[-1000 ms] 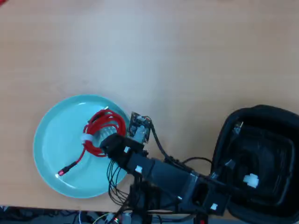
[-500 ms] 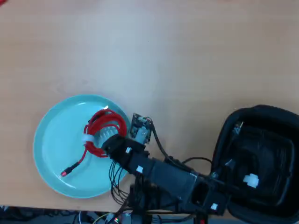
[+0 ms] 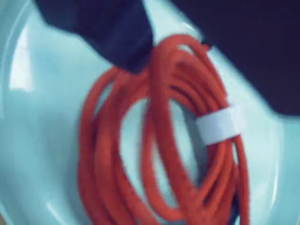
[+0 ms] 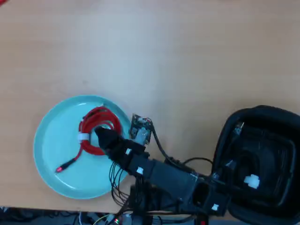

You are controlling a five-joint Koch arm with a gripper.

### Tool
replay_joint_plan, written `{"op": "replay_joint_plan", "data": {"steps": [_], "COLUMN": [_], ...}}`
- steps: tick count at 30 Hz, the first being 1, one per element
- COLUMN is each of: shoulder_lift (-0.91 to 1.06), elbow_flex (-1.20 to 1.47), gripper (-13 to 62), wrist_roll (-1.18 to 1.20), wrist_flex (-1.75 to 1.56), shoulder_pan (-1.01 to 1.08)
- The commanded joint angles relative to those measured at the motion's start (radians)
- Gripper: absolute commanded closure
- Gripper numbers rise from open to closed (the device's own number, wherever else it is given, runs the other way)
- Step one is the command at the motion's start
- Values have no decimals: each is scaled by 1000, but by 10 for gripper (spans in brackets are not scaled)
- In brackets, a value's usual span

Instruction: Put a black charging cable in a black bowl and put a red charging cable in a green bowl

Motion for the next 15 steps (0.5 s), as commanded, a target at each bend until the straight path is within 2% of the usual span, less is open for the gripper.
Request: {"op": "replay_joint_plan", "data": {"steps": [1,2,9,15], "shoulder_lift": [103,103,110,109], "elbow_flex": [-126,-124,-129,-244], "gripper": [-79,-102,-96,-93], "wrist_roll": [14,17,63,52], "wrist_flex": [-35,-23,69,393], "shoulder_pan": [-40,-40,-8,324]}}
